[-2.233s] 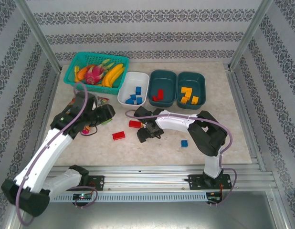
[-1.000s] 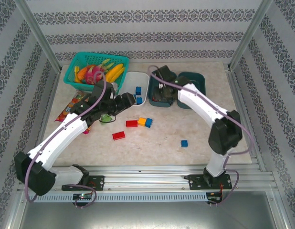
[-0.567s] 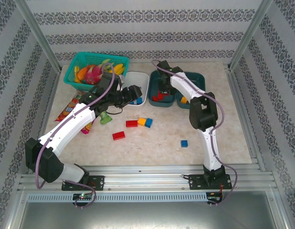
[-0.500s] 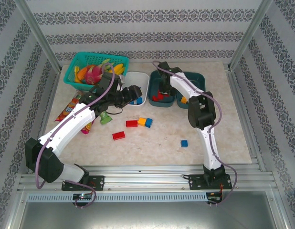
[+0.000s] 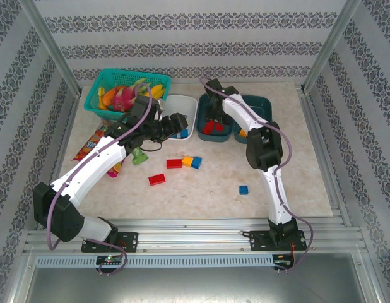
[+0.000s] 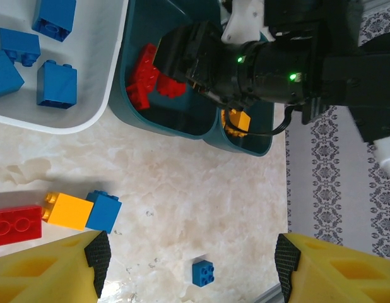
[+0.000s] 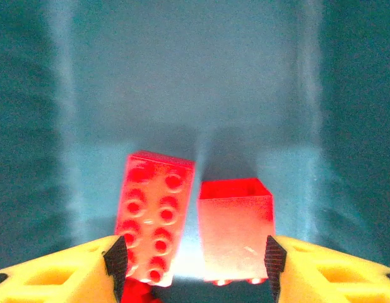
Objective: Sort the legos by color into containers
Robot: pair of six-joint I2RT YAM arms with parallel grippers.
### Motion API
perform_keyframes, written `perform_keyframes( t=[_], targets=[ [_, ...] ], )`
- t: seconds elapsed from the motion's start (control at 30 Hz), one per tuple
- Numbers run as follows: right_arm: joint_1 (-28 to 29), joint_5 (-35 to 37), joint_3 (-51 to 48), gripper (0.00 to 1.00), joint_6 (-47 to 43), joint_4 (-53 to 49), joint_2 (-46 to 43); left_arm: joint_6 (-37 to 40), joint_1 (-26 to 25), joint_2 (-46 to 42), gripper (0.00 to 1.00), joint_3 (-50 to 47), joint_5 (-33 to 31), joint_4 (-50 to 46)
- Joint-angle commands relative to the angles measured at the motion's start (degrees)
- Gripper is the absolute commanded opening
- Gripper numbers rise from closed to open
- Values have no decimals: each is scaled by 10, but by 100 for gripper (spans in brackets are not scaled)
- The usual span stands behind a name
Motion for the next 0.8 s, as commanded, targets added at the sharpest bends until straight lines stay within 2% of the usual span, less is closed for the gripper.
perform_keyframes(
  t=[0.0, 0.1, 0.3, 0.5, 0.63, 0.77],
  targets=[
    [12, 12, 25, 62, -6, -9, -90, 23, -5, -3, 71, 3, -13, -39],
    [22, 18, -49, 62, -18, 37, -180, 60, -12, 12, 70, 14, -10, -79],
    [40, -36, -415, 65, -18, 223, -448, 197, -56, 93, 66, 59, -9, -151],
    [67, -102, -729, 69, 13, 278, -682, 320, -101, 241, 67, 185, -51, -236],
    [92, -111, -831, 71, 37, 232, -807, 355, -110, 334, 70, 263, -98, -284],
    [94, -116, -868, 73, 48, 194, -888, 377, -110, 386, 71, 292, -111, -291]
  ],
)
